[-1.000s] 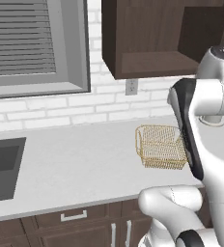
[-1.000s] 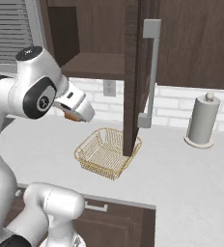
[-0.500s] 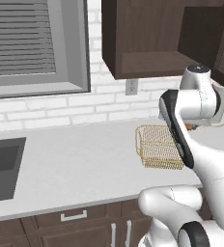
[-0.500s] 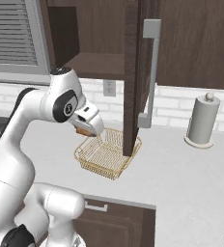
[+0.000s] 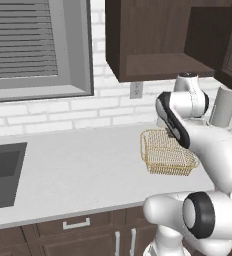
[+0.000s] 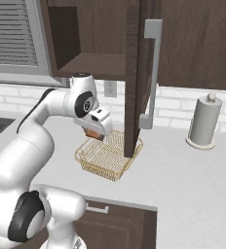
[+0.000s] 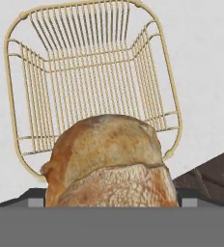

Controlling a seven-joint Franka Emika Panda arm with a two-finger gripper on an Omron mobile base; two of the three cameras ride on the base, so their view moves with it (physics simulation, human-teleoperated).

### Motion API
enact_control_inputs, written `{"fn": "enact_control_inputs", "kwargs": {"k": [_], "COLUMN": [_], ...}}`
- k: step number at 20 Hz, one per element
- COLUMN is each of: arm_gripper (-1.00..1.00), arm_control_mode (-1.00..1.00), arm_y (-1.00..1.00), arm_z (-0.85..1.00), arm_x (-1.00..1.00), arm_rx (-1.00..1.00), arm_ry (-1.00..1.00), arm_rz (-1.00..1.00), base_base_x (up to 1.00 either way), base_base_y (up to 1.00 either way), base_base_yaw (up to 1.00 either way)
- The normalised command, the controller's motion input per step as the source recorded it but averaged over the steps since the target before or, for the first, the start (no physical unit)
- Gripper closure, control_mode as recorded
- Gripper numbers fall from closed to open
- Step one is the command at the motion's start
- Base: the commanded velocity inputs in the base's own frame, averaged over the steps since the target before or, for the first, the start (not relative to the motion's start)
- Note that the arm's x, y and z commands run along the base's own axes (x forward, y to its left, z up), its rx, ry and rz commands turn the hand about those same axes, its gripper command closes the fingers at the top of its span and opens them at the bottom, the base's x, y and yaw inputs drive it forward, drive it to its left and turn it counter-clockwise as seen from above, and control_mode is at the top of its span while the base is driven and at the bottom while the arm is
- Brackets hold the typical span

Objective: Open the cabinet, pick up the bread from the cabinet and place it in the basket. Then move the basket to the dining counter.

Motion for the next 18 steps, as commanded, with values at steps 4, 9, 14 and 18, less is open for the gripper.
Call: {"fn": "enact_control_inputs", "kwargs": {"k": [4, 9, 14, 18], "arm_gripper": [1.00, 1.00, 1.00, 1.00], "arm_control_mode": [-1.00, -1.00, -1.00, -1.00], "arm_y": [-0.23, -0.11, 0.00, 0.00], "arm_z": [-0.69, -0.56, -0.48, -0.43], "arm_x": [0.30, 0.04, 0.21, 0.47], "arm_rx": [0.08, 0.03, 0.00, 0.00], "arm_ry": [0.00, -0.15, -0.09, 0.02], "arm_rz": [0.00, 0.00, 0.00, 0.02], "base_base_x": [0.00, 0.00, 0.00, 0.00], "base_base_y": [0.00, 0.00, 0.00, 0.00], "base_base_yaw": [0.00, 0.00, 0.00, 0.00]}}
